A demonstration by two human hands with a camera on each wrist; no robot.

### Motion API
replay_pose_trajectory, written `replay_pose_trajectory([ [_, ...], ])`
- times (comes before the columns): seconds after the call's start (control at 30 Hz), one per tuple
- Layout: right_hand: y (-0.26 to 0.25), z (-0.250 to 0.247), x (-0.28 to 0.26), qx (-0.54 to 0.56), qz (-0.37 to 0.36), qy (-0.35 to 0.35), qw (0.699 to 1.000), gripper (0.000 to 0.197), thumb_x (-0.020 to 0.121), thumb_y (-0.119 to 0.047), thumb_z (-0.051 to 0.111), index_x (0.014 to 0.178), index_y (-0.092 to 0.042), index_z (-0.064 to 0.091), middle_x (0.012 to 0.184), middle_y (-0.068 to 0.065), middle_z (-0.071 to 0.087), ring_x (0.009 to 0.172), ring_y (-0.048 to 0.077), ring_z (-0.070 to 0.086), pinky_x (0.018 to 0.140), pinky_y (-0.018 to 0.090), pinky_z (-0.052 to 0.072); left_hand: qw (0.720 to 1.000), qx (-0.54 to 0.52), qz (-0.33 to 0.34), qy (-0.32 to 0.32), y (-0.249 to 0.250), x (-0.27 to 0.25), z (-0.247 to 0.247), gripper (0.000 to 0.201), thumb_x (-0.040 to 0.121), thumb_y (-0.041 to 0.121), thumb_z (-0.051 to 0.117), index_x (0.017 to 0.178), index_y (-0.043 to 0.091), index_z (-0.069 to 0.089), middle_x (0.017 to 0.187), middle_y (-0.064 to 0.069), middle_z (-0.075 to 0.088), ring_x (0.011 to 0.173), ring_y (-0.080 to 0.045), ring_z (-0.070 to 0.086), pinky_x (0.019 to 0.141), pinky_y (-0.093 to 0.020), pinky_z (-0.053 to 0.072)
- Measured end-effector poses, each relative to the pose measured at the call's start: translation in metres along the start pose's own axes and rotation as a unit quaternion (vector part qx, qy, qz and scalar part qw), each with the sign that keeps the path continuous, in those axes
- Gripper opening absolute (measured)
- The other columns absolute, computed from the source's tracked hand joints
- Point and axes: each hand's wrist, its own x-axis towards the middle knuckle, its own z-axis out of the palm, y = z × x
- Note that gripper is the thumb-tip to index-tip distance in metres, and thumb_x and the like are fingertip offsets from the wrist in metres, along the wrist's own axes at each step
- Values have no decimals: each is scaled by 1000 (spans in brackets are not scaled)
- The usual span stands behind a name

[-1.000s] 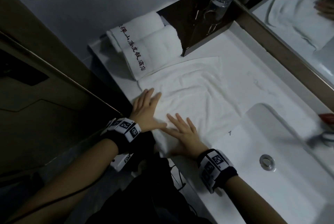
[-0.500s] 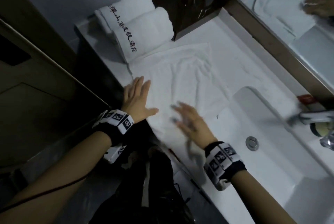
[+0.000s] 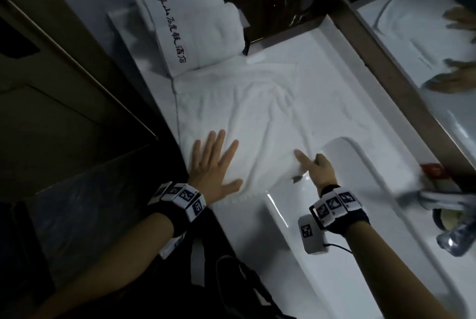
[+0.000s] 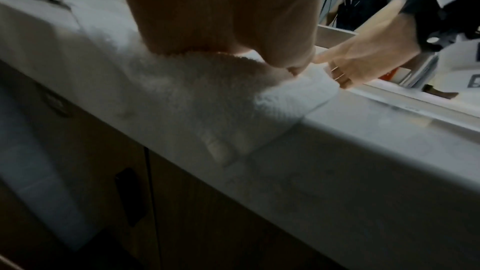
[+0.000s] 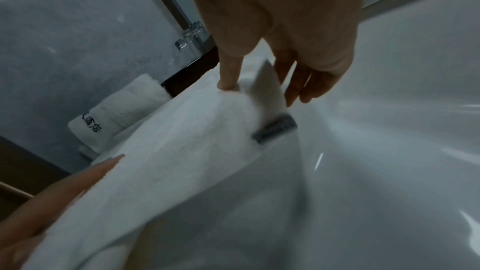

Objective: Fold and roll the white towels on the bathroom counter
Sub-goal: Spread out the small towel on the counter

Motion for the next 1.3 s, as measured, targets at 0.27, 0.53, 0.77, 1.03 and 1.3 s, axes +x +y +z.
replay_pose_trajectory([
  [0.27, 26, -33, -11, 102, -11, -84, 991, 43, 73, -34, 76, 64, -24, 36, 60, -1, 31, 60, 17, 39, 73, 28, 43, 994, 17, 49, 98, 39, -13, -8, 67, 60, 22, 71, 125, 17, 56, 130, -7, 58, 123, -24, 49, 89, -50, 47],
  [0.53, 24, -56, -33, 305, -87, -68, 946, 31, 84, -5, 64, 104, -26, 52, 83, 11, 64, 78, 18, 72, 64, 27, 58, 999, -40, 16, -22, 99, -4, -7, 83, 73, 32, 59, 142, 19, 14, 146, -4, 18, 136, -24, 17, 107, -47, 18],
  [0.77, 20, -72, -31, 229, -143, -62, 961, 14, 88, 1, 56, 86, -10, 65, 101, 8, 63, 92, 23, 65, 71, 18, 57, 993, -16, 102, 53, 66, -29, -19, 84, 54, -15, 60, 133, 7, 44, 136, -18, 45, 121, -34, 44, 97, -43, 45],
  [1.03, 31, -74, -28, -54, -223, -50, 972, 34, 72, 10, 71, 95, -15, 69, 105, 9, 66, 80, 3, 62, 74, 4, 48, 991, -124, 17, 56, -11, -66, -29, 13, 75, 3, 54, 87, -2, 57, 108, -3, 45, 97, -16, 36, 80, -35, 49],
  [1.3, 27, -93, -26, -179, -293, -95, 934, 12, 74, -2, 72, 80, -11, 75, 131, -12, 52, 132, -1, 32, 105, 10, 24, 955, -294, 27, 32, -53, -93, -47, 12, 75, 3, 74, 87, 4, 73, 87, -10, 68, 85, -6, 59, 80, -16, 49],
])
